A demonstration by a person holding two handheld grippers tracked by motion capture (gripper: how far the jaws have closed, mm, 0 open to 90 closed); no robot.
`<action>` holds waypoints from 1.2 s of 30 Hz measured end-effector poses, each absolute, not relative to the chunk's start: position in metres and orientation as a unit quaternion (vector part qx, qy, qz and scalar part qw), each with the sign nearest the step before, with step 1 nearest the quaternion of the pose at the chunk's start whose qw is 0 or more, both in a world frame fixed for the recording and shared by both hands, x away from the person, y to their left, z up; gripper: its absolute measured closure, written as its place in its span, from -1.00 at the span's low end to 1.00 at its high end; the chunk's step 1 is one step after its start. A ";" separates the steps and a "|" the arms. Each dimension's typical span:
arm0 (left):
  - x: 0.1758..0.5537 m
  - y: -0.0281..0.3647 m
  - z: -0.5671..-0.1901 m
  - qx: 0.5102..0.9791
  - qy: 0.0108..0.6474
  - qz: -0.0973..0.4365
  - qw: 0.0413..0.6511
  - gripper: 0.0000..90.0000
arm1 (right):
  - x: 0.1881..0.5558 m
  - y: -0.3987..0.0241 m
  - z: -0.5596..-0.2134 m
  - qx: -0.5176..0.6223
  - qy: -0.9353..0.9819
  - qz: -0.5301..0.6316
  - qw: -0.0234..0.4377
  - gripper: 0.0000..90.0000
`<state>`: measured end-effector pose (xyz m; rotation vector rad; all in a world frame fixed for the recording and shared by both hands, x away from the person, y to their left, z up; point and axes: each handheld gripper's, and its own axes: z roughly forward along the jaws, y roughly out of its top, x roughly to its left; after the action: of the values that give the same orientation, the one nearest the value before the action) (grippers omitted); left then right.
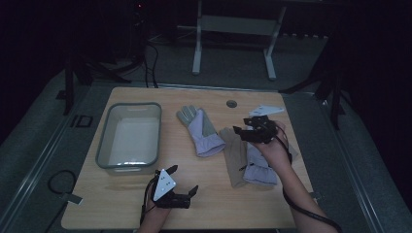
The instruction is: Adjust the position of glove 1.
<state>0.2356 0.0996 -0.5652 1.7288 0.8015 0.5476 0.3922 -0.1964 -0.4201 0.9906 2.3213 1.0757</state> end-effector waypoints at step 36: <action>0.235 0.100 -0.565 0.729 0.332 0.231 0.552 -0.98 | 0.493 -0.092 -0.534 0.337 0.897 0.263 0.111 0.47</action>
<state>0.2346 0.0998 -0.5653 1.7240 0.7842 0.5465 0.4934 -0.0922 -0.5344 0.9893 2.6349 0.7737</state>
